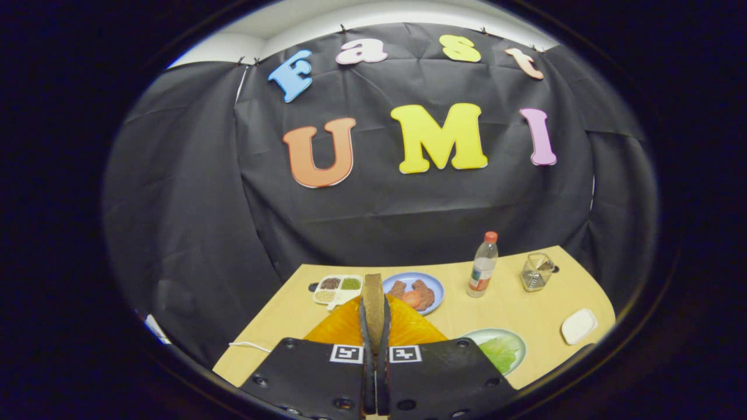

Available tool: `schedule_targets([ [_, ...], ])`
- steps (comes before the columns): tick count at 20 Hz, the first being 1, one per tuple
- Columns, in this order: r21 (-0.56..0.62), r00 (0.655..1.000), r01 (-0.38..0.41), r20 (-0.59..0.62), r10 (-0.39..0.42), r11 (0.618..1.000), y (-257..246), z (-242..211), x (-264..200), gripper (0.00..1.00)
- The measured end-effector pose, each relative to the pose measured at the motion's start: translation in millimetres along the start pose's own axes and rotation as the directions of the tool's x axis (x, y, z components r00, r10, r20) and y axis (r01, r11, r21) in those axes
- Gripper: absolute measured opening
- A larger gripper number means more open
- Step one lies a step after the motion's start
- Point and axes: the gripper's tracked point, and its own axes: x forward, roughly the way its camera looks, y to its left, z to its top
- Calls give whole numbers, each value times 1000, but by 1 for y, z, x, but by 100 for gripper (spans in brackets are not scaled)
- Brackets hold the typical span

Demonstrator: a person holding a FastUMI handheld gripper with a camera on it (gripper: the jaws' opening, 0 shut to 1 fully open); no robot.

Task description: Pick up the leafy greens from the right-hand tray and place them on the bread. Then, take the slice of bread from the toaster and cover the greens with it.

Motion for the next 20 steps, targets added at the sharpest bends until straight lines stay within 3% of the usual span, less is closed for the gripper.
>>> schedule_targets([
  [8,-34,996,89,-3,-89,995,-99,3,-1,2],
  [14,-48,991,71,-109,-76,996,-132,-58,23,2],
  [20,55,976,73,-209,-60,996,-161,-118,55,2],
])
